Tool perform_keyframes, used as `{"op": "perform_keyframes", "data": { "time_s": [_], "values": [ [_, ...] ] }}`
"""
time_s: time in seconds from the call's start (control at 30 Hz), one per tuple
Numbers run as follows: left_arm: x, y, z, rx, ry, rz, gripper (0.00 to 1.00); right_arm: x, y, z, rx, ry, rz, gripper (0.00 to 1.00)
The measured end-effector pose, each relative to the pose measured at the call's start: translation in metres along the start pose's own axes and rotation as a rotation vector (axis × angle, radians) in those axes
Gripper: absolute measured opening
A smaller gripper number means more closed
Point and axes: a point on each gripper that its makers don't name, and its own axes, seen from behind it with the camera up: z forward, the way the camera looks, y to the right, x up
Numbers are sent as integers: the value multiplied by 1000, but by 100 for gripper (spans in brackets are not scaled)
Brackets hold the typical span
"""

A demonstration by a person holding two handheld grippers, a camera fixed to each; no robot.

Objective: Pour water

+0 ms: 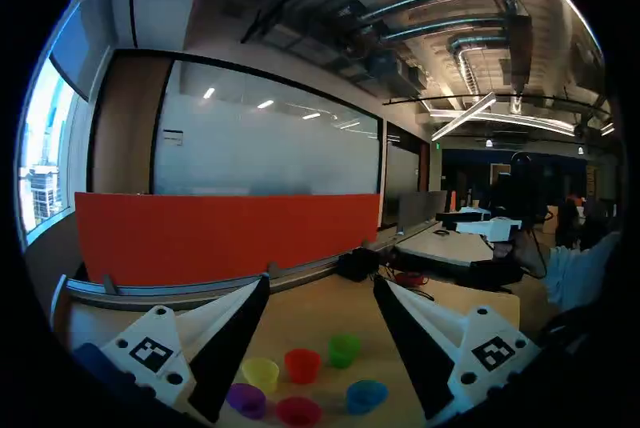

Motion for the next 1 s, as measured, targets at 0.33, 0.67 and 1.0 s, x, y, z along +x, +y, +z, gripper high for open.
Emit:
{"op": "perform_keyframes", "data": {
  "time_s": [0.33, 0.67, 1.0],
  "values": [
    [-30, 12, 4, -60, -61, 19, 96, -7, -11, 2, 46, -34, 8, 99],
    [-79, 14, 14, -87, -146, 44, 96, -32, -12, 12, 68, -95, -23, 99],
    [-119, 26, 19, -119, -214, 97, 96, -51, -21, 20, 103, -136, -25, 99]
  ]
}}
